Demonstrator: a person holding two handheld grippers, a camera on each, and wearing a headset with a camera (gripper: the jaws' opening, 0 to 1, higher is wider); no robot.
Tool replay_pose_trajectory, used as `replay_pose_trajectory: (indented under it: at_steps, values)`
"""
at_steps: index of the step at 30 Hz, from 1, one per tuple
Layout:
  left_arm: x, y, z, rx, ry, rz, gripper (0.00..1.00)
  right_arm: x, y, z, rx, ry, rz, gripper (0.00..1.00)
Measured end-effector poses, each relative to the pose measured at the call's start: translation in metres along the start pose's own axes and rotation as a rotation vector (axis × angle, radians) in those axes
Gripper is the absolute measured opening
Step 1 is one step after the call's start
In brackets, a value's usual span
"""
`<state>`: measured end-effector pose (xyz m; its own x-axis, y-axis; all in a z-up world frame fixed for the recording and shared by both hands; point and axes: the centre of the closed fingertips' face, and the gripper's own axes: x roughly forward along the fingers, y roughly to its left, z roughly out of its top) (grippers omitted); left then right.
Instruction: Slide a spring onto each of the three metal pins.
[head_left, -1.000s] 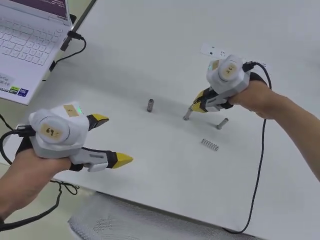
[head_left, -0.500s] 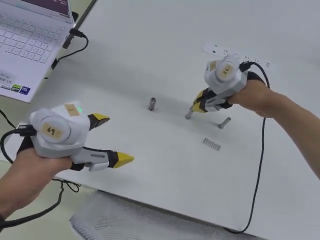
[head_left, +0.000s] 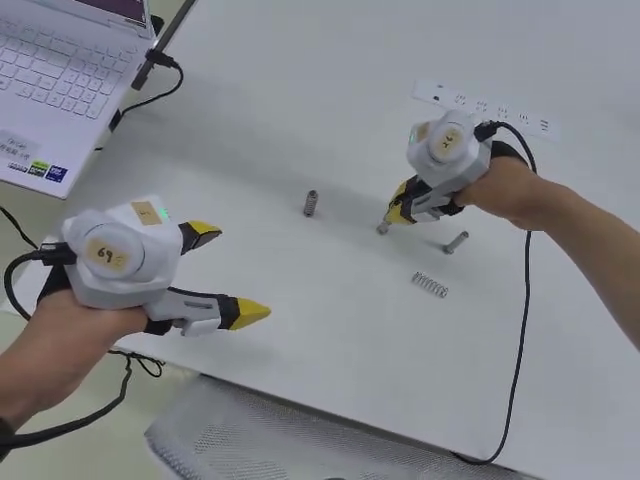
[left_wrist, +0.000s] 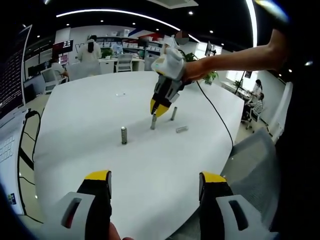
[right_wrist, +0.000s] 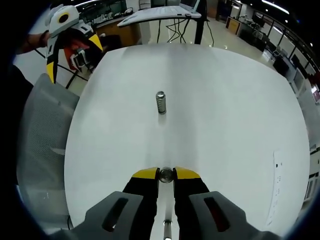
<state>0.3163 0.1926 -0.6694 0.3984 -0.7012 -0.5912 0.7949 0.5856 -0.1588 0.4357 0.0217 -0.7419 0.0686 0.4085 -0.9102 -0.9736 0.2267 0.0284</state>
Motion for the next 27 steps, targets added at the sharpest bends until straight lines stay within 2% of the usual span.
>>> replay_pose_trajectory:
  at_steps: [10,27]
  values:
    - [-0.001,0.001,-0.001,-0.004,0.000,0.003,0.67,0.009,-0.003,-0.005,0.003,0.015,0.012,0.09]
    - [-0.002,0.003,-0.001,-0.009,0.007,0.005,0.67,0.018,0.001,-0.008,0.003,0.030,0.030,0.10]
